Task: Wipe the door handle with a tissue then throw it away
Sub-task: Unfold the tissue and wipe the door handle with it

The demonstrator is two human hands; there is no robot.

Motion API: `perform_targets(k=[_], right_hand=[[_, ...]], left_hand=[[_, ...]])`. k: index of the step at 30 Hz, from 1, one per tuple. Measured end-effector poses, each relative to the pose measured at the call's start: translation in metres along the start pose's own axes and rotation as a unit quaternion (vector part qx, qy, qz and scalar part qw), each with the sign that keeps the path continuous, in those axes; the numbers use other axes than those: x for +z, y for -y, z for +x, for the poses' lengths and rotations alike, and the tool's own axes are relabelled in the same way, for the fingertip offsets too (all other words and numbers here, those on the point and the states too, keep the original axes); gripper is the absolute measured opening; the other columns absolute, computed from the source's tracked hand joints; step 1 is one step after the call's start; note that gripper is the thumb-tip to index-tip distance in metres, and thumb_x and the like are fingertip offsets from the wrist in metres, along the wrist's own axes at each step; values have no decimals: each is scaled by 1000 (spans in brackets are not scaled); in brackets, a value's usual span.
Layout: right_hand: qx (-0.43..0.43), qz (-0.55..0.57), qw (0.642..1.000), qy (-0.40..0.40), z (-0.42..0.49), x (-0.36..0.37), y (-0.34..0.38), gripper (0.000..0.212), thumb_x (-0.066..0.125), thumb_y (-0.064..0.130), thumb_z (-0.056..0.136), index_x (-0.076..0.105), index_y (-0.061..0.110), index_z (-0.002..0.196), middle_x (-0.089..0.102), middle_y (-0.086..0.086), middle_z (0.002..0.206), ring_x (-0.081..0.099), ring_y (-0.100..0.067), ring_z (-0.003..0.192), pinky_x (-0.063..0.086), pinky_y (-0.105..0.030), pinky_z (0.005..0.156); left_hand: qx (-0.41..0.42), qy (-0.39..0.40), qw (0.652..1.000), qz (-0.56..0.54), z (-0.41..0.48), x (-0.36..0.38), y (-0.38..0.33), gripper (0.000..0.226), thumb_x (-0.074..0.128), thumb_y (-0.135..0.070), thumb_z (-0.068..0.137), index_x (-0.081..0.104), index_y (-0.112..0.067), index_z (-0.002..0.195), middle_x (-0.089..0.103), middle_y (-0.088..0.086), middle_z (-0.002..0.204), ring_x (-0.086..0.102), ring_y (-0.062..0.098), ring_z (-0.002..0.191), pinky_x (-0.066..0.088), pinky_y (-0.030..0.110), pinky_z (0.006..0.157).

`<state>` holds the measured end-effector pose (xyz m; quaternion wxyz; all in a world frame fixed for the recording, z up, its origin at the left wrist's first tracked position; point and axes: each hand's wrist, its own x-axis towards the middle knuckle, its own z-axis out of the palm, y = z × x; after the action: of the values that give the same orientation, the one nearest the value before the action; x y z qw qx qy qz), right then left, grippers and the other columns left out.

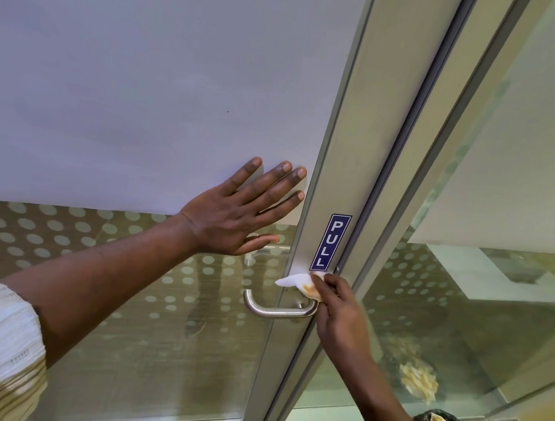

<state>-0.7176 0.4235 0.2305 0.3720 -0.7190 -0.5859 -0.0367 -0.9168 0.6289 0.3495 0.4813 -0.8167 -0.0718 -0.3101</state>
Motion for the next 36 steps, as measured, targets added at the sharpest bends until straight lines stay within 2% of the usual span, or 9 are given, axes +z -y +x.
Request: perform_targets(k=[2, 7, 12, 17, 20, 23, 27, 32, 36], right_hand=[[11, 6, 1000, -12, -6, 9, 8, 58, 59, -5, 82, 60, 15, 136, 53, -5, 137, 56, -19, 120, 44, -20, 97], [-94, -40, 995, 21, -7, 9, 4, 51, 60, -5, 80, 64, 7, 129, 55, -10, 137, 52, -26, 129, 45, -34, 107], [74, 92, 989, -91, -16, 20, -1, 50, 49, 1, 87, 61, 12, 134, 55, -1, 129, 50, 3, 117, 33, -3, 100], [118, 76, 990, -27, -46, 48, -2, 66, 53, -11, 82, 50, 10, 144, 49, -5, 145, 46, -18, 130, 27, -3, 105], [103, 9, 994, 20, -57, 64, -3, 74, 53, 1, 82, 35, 14, 153, 35, -4, 158, 37, -19, 140, 38, -22, 110], [83, -75, 990, 89, -65, 81, 9, 68, 48, 17, 85, 36, 8, 152, 36, -13, 157, 24, -27, 147, 25, -40, 122], [86, -94, 988, 86, -63, 99, 29, 62, 45, 24, 83, 47, 4, 142, 51, -15, 144, 42, -30, 137, 31, -48, 117], [48, -129, 986, 94, -52, 114, 36, 54, 47, 28, 87, 57, 0, 132, 41, -21, 148, 41, -40, 140, 26, -48, 115], [7, -135, 990, 43, -26, 114, 38, 62, 41, 33, 95, 36, 10, 153, 3, -28, 163, -4, -42, 152, 1, -53, 124]], left_hand=[[-2, -1, 1000, 4, 0, 0, 0, 83, 35, -64, 109, 20, -8, 169, 12, 23, 175, 13, 39, 163, 2, 57, 132], [-4, -6, 1000, 3, 0, -1, 0, 84, 37, -64, 108, 22, -7, 169, 14, 22, 175, 13, 39, 163, 2, 57, 133], [-3, -4, 1000, 8, 0, -1, 0, 84, 37, -64, 108, 22, -8, 169, 13, 22, 175, 14, 39, 163, -1, 57, 133], [-3, -5, 1000, 10, 0, 0, 0, 84, 36, -64, 108, 21, -7, 169, 12, 23, 175, 12, 39, 163, -1, 57, 133], [-5, -5, 1000, 11, 0, 0, 0, 85, 37, -64, 108, 21, -7, 169, 13, 23, 175, 13, 39, 163, -1, 57, 133], [-4, -3, 1000, 6, 0, -1, 0, 85, 37, -64, 108, 20, -7, 169, 13, 23, 175, 14, 39, 162, -1, 57, 133], [-4, -4, 1000, 5, 1, -2, 0, 84, 37, -64, 108, 22, -7, 168, 15, 23, 175, 15, 39, 162, 0, 57, 133], [-4, -4, 1000, 8, 1, -4, 1, 84, 38, -64, 108, 25, -7, 168, 19, 22, 174, 19, 39, 161, -1, 56, 133], [-2, -5, 1000, 11, 1, -5, 2, 84, 37, -64, 108, 24, -7, 168, 19, 23, 174, 18, 39, 161, -1, 55, 133]])
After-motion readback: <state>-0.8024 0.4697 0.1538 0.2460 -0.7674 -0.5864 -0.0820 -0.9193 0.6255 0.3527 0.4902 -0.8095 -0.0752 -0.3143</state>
